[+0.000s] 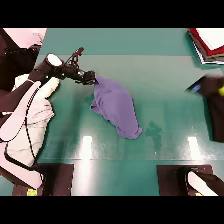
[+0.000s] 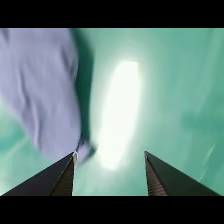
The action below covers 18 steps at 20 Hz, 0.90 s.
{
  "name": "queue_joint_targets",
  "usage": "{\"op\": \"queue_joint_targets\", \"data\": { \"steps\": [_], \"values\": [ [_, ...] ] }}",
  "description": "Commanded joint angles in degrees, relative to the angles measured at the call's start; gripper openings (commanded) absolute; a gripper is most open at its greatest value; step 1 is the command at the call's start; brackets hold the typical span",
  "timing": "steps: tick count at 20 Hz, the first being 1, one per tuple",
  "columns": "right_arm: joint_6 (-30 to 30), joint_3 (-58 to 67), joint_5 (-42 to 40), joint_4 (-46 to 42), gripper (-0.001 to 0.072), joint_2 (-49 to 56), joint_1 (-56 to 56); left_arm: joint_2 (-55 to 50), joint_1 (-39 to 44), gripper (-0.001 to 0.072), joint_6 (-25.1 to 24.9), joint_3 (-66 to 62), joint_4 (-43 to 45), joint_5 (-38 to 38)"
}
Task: Fold the shirts.
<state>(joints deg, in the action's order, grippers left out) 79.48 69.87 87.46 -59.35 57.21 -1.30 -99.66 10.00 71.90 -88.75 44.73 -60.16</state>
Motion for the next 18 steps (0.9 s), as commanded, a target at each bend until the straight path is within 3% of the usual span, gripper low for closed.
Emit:
{"op": "queue_joint_targets", "data": {
  "steps": [1, 3, 5, 9, 11, 13, 16, 18],
  "values": [
    [-0.39, -24.98, -11.82, 4.83, 0.05, -2.25, 8.96, -0.04, 0.02, 0.0026, -0.24, -5.2, 1.57, -7.98],
    [-4.35, -35.45, -23.39, 13.75, 0.0499, -0.22, 15.76, -0.04, 0.02, 0.0026, 0.28, -6.01, 1.57, -9.11],
    [-7.48, -39.08, -29.99, 19.45, 0.0499, 4.24, 21.35, -0.04, 0.02, 0.0026, 0.81, -6.01, 2.14, -9.31],
    [-10.29, -35.26, -32.0, 22.23, 0.0479, 13.94, 28.65, -0.04, 0.02, 0.0026, 3.1, -6.01, 6.51, -9.27],
    [-10.91, -32.28, -31.93, 22.23, 0.0416, 17.66, 30.58, -0.04, 0.0, 0.0026, 3.34, -6.01, 9.33, -9.44],
    [-12.13, -29.46, -31.52, 21.53, 0.0025, 20.0, 31.43, 0.22, 0.0, 0.0026, 3.34, -6.01, 10.36, -9.73],
    [-11.78, -25.92, -30.18, 18.58, 0.0013, 18.67, 30.49, 4.35, 0.0, 0.0026, 3.37, -6.58, 15.91, -8.13],
    [-8.31, -21.38, -26.93, 13.07, 0.0013, 14.47, 27.54, 9.86, -0.04, 0.0026, 3.32, -8.09, 20.85, -7.85]
  ]
}}
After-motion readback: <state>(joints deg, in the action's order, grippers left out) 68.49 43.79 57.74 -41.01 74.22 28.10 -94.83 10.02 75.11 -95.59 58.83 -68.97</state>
